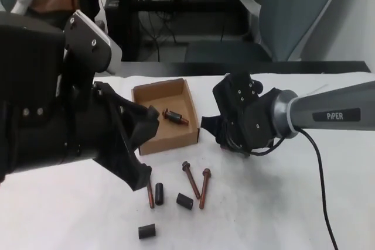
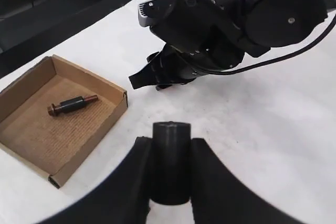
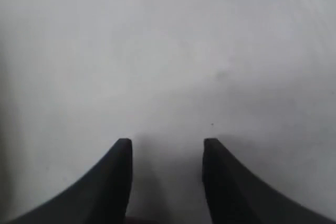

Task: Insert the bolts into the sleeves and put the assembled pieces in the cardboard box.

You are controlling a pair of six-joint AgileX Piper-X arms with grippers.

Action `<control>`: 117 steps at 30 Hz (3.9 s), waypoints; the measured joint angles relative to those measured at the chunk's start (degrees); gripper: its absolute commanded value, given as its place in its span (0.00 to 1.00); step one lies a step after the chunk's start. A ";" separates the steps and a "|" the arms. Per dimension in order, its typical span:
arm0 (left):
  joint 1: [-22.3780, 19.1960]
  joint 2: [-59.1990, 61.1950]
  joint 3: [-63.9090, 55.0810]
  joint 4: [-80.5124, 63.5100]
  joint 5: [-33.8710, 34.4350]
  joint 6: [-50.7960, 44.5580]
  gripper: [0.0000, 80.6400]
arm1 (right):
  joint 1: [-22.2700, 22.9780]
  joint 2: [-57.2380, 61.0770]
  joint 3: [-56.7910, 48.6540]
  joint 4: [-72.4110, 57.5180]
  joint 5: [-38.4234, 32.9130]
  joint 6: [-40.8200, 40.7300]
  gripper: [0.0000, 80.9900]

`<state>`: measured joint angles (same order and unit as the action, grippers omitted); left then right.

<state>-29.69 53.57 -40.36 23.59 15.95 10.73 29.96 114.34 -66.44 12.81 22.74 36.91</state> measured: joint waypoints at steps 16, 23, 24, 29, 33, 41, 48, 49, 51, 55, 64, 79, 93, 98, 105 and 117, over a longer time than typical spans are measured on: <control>0.00 -0.11 0.00 0.00 0.04 0.00 0.02 | 3.48 -1.32 -1.25 10.57 -5.34 -8.69 0.51; 0.00 -0.49 0.00 0.00 0.04 0.00 0.02 | 5.70 -1.96 -1.60 16.20 -5.88 -11.08 0.51; 0.00 -0.49 0.00 0.00 0.04 0.00 0.02 | 5.81 -2.11 -1.60 16.87 -5.92 -11.24 0.51; 0.00 -0.49 0.00 0.00 0.04 0.00 0.02 | 5.90 -2.50 -1.86 19.21 -7.79 -13.05 0.51; 0.00 -0.49 0.00 0.00 0.04 0.00 0.02 | 5.90 -3.55 -1.86 21.13 -12.52 -15.52 0.51; 0.00 -0.49 0.00 -0.18 0.04 0.21 0.02 | 6.03 -5.87 -0.86 28.16 -17.67 -20.31 0.51; 0.00 -0.49 0.00 -1.00 0.04 0.21 0.02 | 6.03 -6.18 -0.86 32.80 -19.11 -29.54 0.51; 0.00 -0.49 0.00 -1.00 0.04 0.21 0.02 | 6.03 -6.18 -0.86 33.07 -19.45 -30.27 0.51; 0.00 -0.49 0.00 -1.06 0.04 0.06 0.02 | 6.03 -6.18 -0.86 33.07 -19.77 -30.95 0.43; 0.00 -0.49 0.00 -1.06 0.04 0.06 0.02 | 6.03 -6.28 -0.86 33.31 -20.64 -32.76 0.00; 0.00 -0.49 0.00 -1.23 0.04 0.06 0.02 | 6.03 -6.31 -0.86 35.50 -16.87 -51.54 0.00; 0.00 -4.06 0.00 -0.89 0.04 0.06 0.02 | 6.03 -6.70 -0.86 37.76 -12.62 -89.06 0.81; 0.00 -5.77 0.00 0.02 0.04 -2.59 0.02 | 6.26 -20.59 -3.00 37.93 -2.94 -17.97 0.86; 0.00 -8.18 0.00 0.09 -1.30 -2.86 0.02 | 8.13 -26.22 -3.45 36.69 -1.64 22.61 0.86; 0.00 -13.09 0.00 0.23 -2.57 -5.36 0.02 | 9.55 -25.97 -3.45 37.43 -2.32 42.06 0.41; 0.00 -19.00 0.00 0.43 -7.46 -5.59 0.02 | 9.52 -25.04 8.38 39.82 -9.49 55.62 0.68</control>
<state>-29.69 34.57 -40.36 24.02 8.49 5.14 39.48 89.31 -58.06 52.63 13.25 92.53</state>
